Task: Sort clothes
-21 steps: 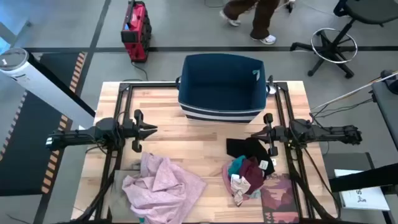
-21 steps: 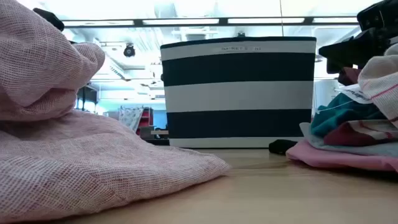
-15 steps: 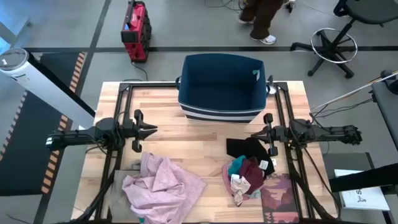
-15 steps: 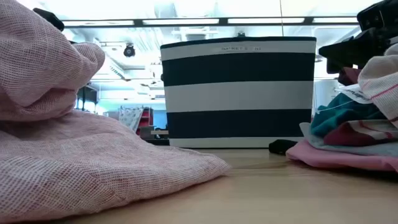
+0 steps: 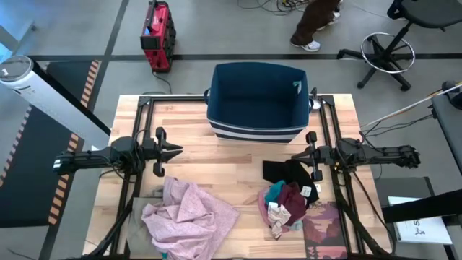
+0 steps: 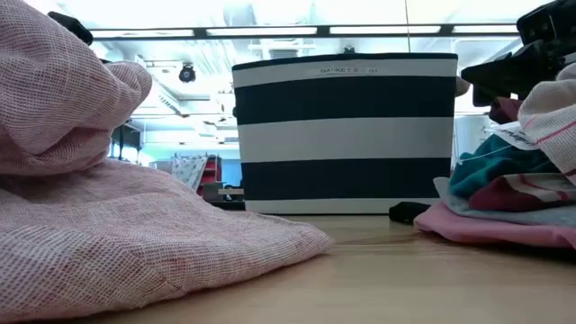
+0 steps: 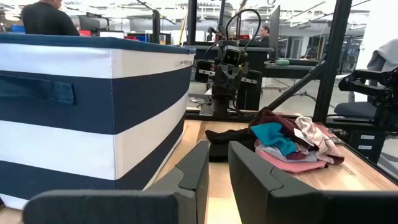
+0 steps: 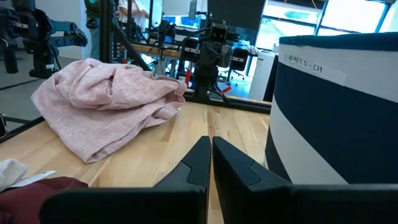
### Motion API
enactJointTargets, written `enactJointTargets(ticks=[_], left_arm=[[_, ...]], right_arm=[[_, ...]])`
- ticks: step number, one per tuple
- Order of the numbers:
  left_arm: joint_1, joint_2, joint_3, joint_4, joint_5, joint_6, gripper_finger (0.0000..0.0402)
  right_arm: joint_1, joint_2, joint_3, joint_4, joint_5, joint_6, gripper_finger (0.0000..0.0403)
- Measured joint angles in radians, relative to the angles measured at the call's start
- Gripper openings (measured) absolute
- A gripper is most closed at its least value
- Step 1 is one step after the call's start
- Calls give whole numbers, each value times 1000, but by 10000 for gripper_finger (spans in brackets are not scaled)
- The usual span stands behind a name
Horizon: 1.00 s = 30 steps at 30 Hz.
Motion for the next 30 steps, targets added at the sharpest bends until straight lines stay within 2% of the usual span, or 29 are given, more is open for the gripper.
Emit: enactJointTargets(ticks=[15, 22, 26, 30], left_arm=[[0, 0, 0, 0, 0, 0, 50], [0, 0, 0, 0, 0, 0, 50], [0, 0, 0, 0, 0, 0, 50], [0, 0, 0, 0, 0, 0, 50]], right_arm=[[0, 0, 0, 4, 0, 1, 2], [0, 0, 0, 16, -1, 90, 2], [0, 0, 0, 63, 0, 56, 2], [0, 1, 0, 134, 0, 112, 2]])
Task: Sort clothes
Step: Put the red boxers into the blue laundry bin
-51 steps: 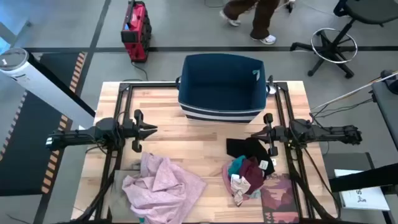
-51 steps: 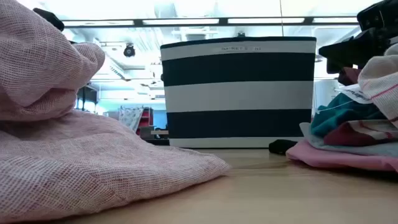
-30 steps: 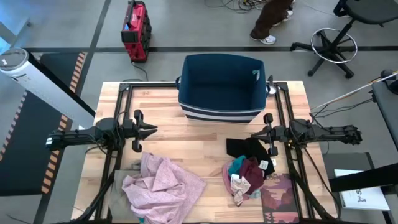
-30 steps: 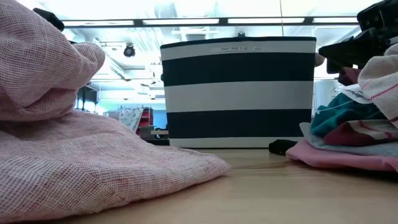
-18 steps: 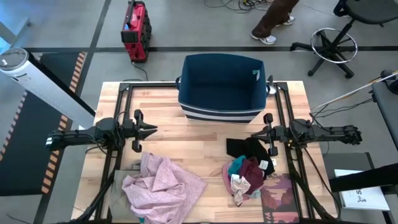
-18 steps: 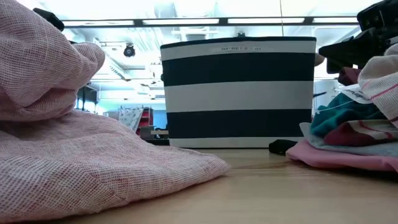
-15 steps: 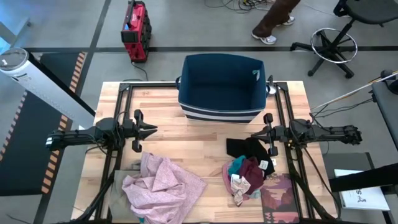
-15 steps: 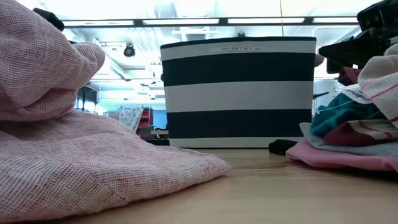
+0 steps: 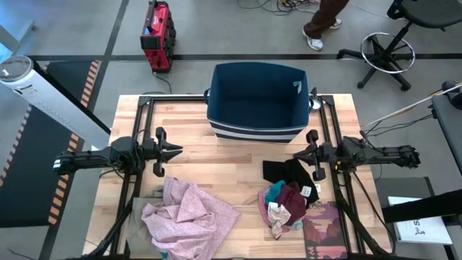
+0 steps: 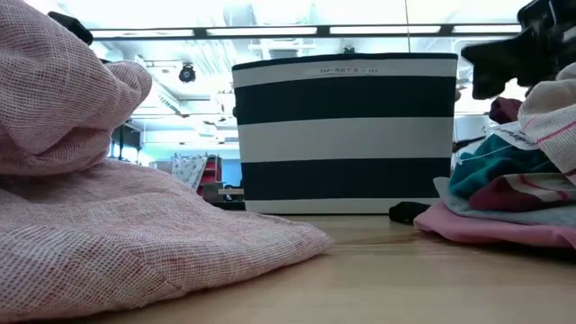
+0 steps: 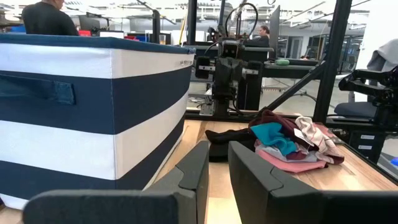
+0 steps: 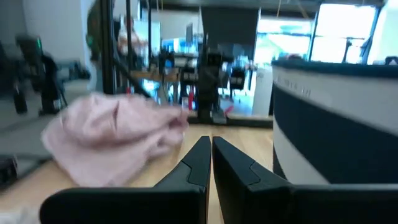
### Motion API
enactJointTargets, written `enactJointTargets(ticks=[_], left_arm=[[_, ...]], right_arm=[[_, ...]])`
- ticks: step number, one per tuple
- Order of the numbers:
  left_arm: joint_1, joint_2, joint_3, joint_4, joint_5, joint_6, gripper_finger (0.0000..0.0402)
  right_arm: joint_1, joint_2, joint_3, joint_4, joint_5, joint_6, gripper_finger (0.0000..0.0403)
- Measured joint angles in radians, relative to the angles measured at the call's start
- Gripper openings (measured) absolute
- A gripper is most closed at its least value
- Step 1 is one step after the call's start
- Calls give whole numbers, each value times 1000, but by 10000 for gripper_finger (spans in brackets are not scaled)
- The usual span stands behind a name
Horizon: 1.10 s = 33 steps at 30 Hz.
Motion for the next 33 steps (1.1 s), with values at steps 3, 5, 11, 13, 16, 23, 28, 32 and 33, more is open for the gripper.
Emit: enactJointTargets(ticks=[3, 5, 11, 13, 16, 23, 28, 32, 33], left_arm=[[0, 0, 0, 0, 0, 0, 50], [0, 0, 0, 0, 0, 0, 50], [0, 0, 0, 0, 0, 14, 50], [0, 0, 0, 1, 0, 65, 50], [0, 0, 0, 1, 0, 137, 50], [0, 0, 0, 1, 0, 138, 50], [0, 0, 0, 1, 0, 137, 50], [0, 0, 0, 2, 0, 129, 50], [0, 0, 0, 3, 0, 117, 50]], right_arm=[[0, 2, 11, 12, 0, -4, 2], [0, 21, 40, 9, 0, -3, 2], [0, 141, 184, -115, 0, 19, 3], [0, 203, 250, -210, -4, 49, 7], [0, 288, 373, -383, -35, 84, 25], [0, 494, 595, -649, -57, 124, 99], [0, 598, 631, -703, -169, 129, 147], [26, 670, 631, -708, -241, 156, 177], [40, 686, 630, -712, -247, 157, 183]])
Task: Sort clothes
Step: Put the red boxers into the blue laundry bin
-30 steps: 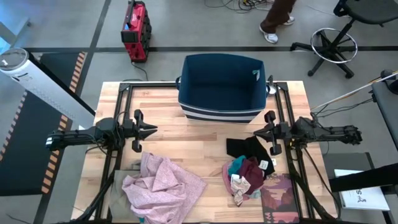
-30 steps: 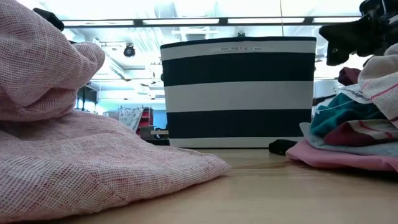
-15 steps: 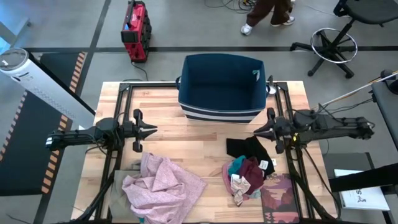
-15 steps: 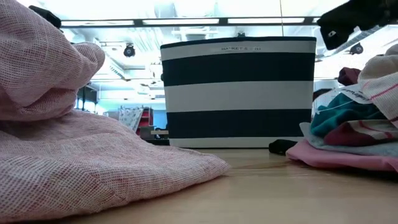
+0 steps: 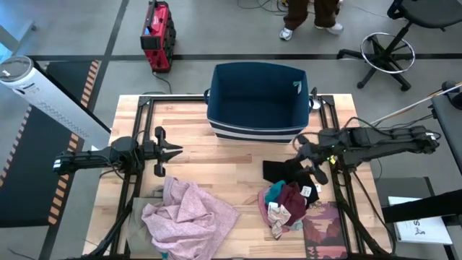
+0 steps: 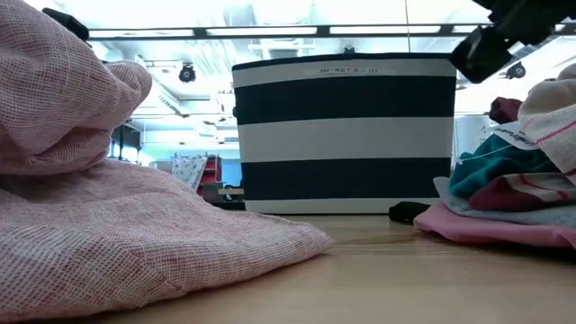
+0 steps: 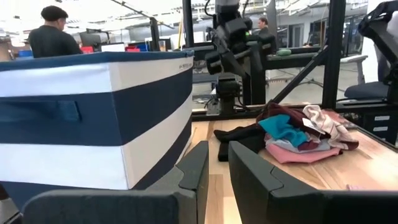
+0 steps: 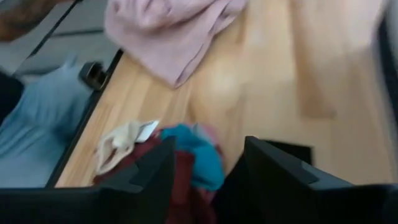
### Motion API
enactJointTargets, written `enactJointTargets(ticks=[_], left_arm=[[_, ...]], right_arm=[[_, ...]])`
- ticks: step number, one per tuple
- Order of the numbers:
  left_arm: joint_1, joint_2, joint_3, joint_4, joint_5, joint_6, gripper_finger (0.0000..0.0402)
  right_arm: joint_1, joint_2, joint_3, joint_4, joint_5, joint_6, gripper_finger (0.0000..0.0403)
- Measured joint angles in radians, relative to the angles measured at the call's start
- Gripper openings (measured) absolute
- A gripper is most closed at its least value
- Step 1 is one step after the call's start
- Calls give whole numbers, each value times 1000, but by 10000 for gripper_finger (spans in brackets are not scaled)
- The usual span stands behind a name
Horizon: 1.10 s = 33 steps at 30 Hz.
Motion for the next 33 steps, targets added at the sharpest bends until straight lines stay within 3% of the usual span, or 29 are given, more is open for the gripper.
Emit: enactJointTargets(ticks=[5, 11, 17, 22, 26, 33], left_arm=[[0, 0, 0, 0, 0, -115, 50], [0, 0, 0, 2, 0, -99, 50], [0, 0, 0, 2, 0, -83, 50], [0, 0, 0, 2, 0, -83, 50], [0, 0, 0, 2, 0, -83, 50], [0, 0, 0, 2, 0, -83, 50]], right_arm=[[71, 92, -1, -22, -7, 17, 209], [116, 226, -1, 15, 30, 78, 230], [118, 364, -1, 91, 22, 125, 226], [118, 443, -1, 162, -72, 179, 211], [123, 492, -1, 181, -75, 187, 169], [147, 539, 44, 151, -75, 139, 15]])
